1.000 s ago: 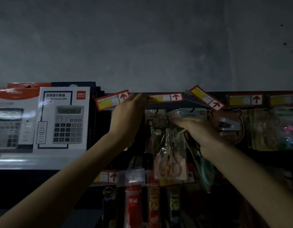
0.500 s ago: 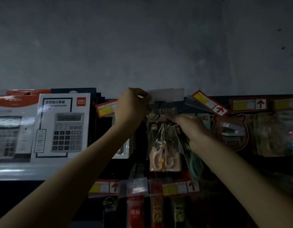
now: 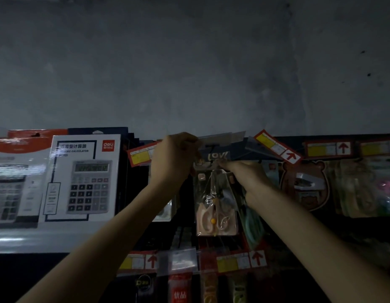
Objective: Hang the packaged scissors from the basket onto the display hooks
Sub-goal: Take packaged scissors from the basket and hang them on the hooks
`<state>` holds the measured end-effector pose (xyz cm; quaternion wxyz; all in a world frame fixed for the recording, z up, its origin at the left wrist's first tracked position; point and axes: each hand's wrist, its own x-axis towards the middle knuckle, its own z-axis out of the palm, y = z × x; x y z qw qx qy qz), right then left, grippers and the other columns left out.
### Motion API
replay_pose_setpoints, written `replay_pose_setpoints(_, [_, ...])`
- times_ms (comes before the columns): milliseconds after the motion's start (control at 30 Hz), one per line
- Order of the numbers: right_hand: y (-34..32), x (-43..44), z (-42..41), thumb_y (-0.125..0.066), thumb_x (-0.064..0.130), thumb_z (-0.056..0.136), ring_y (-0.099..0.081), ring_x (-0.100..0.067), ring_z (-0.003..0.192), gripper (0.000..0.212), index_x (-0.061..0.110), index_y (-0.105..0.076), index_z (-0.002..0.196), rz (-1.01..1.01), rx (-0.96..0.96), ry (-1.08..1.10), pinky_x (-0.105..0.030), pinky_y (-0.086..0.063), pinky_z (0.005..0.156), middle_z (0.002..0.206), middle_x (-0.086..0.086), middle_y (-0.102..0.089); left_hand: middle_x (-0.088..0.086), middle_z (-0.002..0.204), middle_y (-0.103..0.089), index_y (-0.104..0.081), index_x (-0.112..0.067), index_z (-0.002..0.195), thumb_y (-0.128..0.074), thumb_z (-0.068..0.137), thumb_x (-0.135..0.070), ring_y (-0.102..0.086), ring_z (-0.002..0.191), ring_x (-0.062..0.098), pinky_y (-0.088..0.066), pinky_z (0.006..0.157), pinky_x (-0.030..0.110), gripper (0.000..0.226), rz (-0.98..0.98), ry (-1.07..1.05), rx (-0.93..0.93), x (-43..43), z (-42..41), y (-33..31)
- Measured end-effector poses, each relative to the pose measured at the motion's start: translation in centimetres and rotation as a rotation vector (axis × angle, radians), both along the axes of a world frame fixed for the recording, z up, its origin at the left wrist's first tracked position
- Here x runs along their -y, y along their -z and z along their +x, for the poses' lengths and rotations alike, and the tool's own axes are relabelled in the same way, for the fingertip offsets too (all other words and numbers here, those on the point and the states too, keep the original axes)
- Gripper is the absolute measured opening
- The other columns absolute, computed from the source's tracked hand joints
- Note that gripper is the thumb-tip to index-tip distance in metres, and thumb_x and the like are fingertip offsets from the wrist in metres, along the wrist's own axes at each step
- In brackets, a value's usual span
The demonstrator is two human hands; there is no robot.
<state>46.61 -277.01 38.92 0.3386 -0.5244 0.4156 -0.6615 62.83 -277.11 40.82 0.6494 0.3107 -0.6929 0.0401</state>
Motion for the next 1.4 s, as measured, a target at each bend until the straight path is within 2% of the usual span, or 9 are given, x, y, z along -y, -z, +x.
replay_pose_setpoints(267, [-0.1, 0.8, 0.1, -0.08, 0.029, 0.085, -0.072, -0.027, 0.084, 0.028, 0.009, -0.071, 0.102, 0.023, 0.031, 0.009, -0.038, -0.059, 0.072, 0.092, -0.011, -0.075, -0.008, 0.086, -0.074, -0.074, -0.021, 0.109, -0.063, 0.099, -0.019, -0.07, 0.058, 0.012, -0.062, 0.059, 0.047, 0.015, -0.066, -0.02, 0.02, 0.1, 0.5, 1.0])
replay_pose_setpoints(500, [0.3, 1.0, 0.0, -0.07, 0.021, 0.09, -0.073, -0.02, 0.078, 0.019, 0.009, -0.071, 0.105, 0.035, -0.006, 0.029, -0.025, -0.048, 0.056, 0.087, -0.007, -0.077, -0.013, 0.099, -0.068, -0.059, -0.027, 0.124, -0.069, 0.093, -0.018, -0.066, 0.085, -0.001, -0.061, 0.071, 0.027, 0.034, -0.066, -0.141, 0.077, 0.1, 0.9, 4.6])
replay_pose_setpoints(700, [0.2, 0.6, 0.1, -0.069, 0.018, 0.09, -0.069, -0.02, 0.069, 0.018, 0.007, -0.07, 0.105, 0.064, 0.002, 0.014, -0.027, -0.049, 0.057, 0.076, -0.006, -0.071, -0.003, 0.09, -0.076, -0.062, -0.022, 0.111, -0.075, 0.089, -0.04, -0.074, 0.078, 0.008, -0.062, 0.072, 0.036, 0.032, 0.379, 0.067, 0.001, 1.6, 0.9, 9.8])
replay_pose_setpoints(833, [0.2, 0.4, 0.2, -0.071, 0.02, 0.089, -0.071, -0.023, 0.076, 0.022, 0.006, -0.07, 0.107, 0.078, 0.005, 0.014, -0.031, -0.055, 0.07, 0.08, -0.007, -0.073, 0.011, 0.079, -0.075, -0.073, -0.006, 0.088, -0.075, 0.09, -0.029, -0.069, 0.065, 0.019, -0.055, 0.066, 0.036, 0.023, 0.544, 0.182, -0.071, 1.8, 0.9, 10.3])
replay_pose_setpoints(1000, [1.3, -1.2, -0.8, -0.073, 0.032, 0.089, -0.066, -0.011, 0.049, 0.023, 0.011, -0.071, 0.098, 0.091, -0.118, -0.013, -0.021, -0.045, 0.048, 0.061, 0.001, -0.07, 0.02, 0.086, -0.076, -0.077, -0.001, 0.09, -0.074, 0.09, -0.022, -0.072, 0.07, 0.025, -0.059, 0.066, 0.032, 0.022, 0.684, 0.367, -0.2, 0.3, 1.7, 10.0])
replay_pose_setpoints(1100, [2.8, -2.5, -2.0, -0.077, 0.03, 0.086, -0.065, -0.015, 0.065, 0.02, 0.012, -0.072, 0.092, 0.138, -0.252, 0.005, -0.025, -0.045, 0.053, 0.077, -0.004, -0.071, 0.021, 0.09, -0.077, -0.074, 0.003, 0.097, -0.074, 0.091, -0.021, -0.077, 0.081, 0.03, -0.064, 0.07, 0.038, 0.025, 0.681, 0.378, -0.225, 0.0, 1.5, 9.8])
replay_pose_setpoints(1233, [4.5, -3.3, -3.7, -0.08, 0.026, 0.081, -0.056, -0.012, 0.051, 0.014, 0.013, -0.075, 0.081, 0.206, -0.419, -0.01, -0.025, -0.04, 0.053, 0.056, 0.002, -0.066, 0.025, 0.095, -0.075, -0.075, 0.002, 0.098, -0.076, 0.09, -0.023, -0.075, 0.089, 0.038, -0.064, 0.076, 0.045, 0.026, 0.689, 0.335, -0.235, -0.1, 1.3, 9.7])
replay_pose_setpoints(1300, [5.3, -3.2, -4.1, -0.082, 0.029, 0.078, -0.057, -0.015, 0.062, 0.016, 0.014, -0.078, 0.079, 0.213, -0.497, -0.002, -0.028, -0.041, 0.061, 0.052, 0.007, -0.065, 0.024, 0.094, -0.075, -0.075, 0.0, 0.095, -0.078, 0.088, -0.024, -0.076, 0.085, 0.037, -0.065, 0.071, 0.042, 0.025, 0.697, 0.341, -0.241, -0.2, 1.1, 9.7])
replay_pose_setpoints(1400, [6.2, -2.9, -4.1, -0.082, 0.031, 0.078, -0.07, -0.025, 0.087, 0.016, 0.015, -0.081, 0.078, 0.181, -0.526, -0.002, -0.032, -0.052, 0.08, 0.079, -0.005, -0.077, 0.026, 0.095, -0.074, -0.074, 0.002, 0.093, -0.078, 0.088, -0.024, -0.073, 0.077, 0.031, -0.061, 0.063, 0.036, 0.027, 0.683, 0.342, -0.253, -0.3, 0.6, 9.8])
